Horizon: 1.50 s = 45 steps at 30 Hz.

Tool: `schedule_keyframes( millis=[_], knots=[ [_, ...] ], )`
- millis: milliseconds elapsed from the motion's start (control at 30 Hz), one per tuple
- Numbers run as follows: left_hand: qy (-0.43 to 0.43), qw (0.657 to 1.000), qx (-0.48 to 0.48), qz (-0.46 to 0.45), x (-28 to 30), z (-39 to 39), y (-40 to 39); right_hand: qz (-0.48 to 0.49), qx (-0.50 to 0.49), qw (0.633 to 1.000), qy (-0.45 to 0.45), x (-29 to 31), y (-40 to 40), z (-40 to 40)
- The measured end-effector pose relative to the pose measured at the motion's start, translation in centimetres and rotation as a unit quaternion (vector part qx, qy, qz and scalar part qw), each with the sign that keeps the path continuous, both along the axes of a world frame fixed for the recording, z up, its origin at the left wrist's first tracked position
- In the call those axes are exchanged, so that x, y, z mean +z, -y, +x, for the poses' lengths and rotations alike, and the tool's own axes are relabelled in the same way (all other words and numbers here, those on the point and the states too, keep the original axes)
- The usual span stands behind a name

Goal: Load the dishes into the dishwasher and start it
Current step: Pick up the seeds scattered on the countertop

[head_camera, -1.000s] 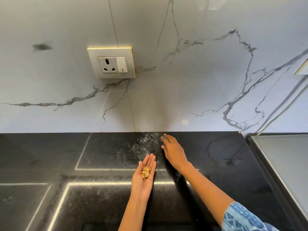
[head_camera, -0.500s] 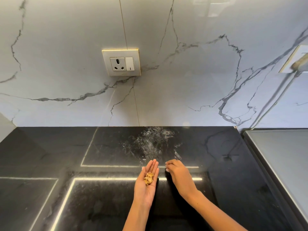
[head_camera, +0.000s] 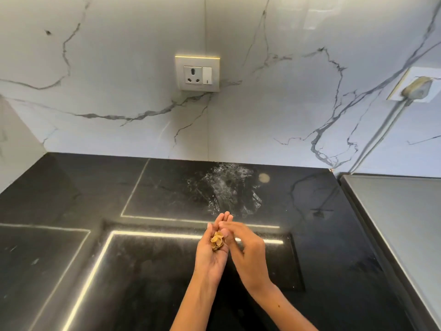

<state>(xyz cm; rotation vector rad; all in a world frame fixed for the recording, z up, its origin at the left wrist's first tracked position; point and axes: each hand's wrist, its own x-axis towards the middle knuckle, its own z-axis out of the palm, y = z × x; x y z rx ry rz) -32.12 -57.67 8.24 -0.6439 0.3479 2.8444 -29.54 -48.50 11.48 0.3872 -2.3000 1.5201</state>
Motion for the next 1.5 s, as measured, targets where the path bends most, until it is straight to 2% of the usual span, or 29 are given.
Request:
schedule_keyframes(
  millis=[67, 167, 267, 367, 467, 600, 700, 833, 900, 1000, 1033, 1100, 1200, 1400, 1500],
  knots=[
    [-0.009, 0.999, 0.022, -0.027, 0.4, 1.8, 0.4, -0.157, -0.031, 0.983, 0.093, 1.1, 1.4, 1.7],
    [-0.008, 0.998, 0.059, -0.035, 0.9, 5.2, 1.4, -0.311, -0.030, 0.927, 0.205, 1.6, 3.9, 4.3],
    [0.010, 0.995, 0.103, 0.007, 1.5, 8.8, 2.3, -0.383, -0.014, 0.887, 0.259, 2.0, 6.4, 6.8],
    [0.024, 0.982, 0.178, 0.051, 2.6, 12.9, 3.3, -0.452, 0.024, 0.830, 0.326, 2.9, 8.5, 10.4],
    [0.035, 0.965, 0.253, 0.056, 3.3, 17.6, 4.1, -0.423, 0.075, 0.832, 0.350, 2.6, 9.7, 14.4],
    [0.050, 0.923, 0.378, 0.060, 3.1, 25.3, 4.2, -0.395, 0.188, 0.798, 0.414, 2.6, 9.8, 20.9],
    [0.049, 0.872, 0.485, 0.047, 2.2, 31.8, 2.7, -0.374, 0.260, 0.741, 0.493, 1.3, 8.7, 26.8],
    [0.086, 0.793, 0.602, 0.039, -0.3, 41.2, -0.5, -0.324, 0.296, 0.660, 0.610, -2.2, 7.2, 35.9],
    [0.105, 0.758, 0.641, 0.052, -1.3, 45.3, -2.4, -0.302, 0.324, 0.598, 0.667, -3.6, 5.4, 40.2],
    [0.158, 0.704, 0.689, 0.066, -2.7, 51.5, -5.6, -0.148, 0.437, 0.636, 0.619, -4.0, 2.2, 45.2],
    [0.175, 0.690, 0.698, 0.073, -3.2, 53.1, -6.5, -0.127, 0.453, 0.633, 0.615, -4.7, 1.5, 46.5],
    [0.205, 0.660, 0.717, 0.092, -4.4, 56.2, -7.9, -0.082, 0.459, 0.623, 0.628, -6.1, 0.8, 48.9],
    [0.238, 0.628, 0.735, 0.096, -6.2, 59.7, -8.9, -0.013, 0.409, 0.628, 0.662, -9.3, 0.6, 53.3],
    [0.298, 0.624, 0.716, 0.097, -8.7, 64.5, -8.8, 0.036, 0.345, 0.635, 0.690, -14.1, 1.7, 58.6],
    [0.330, 0.637, 0.689, 0.103, -10.2, 67.3, -7.1, 0.065, 0.299, 0.647, 0.699, -15.5, 3.4, 61.1]
  ],
)
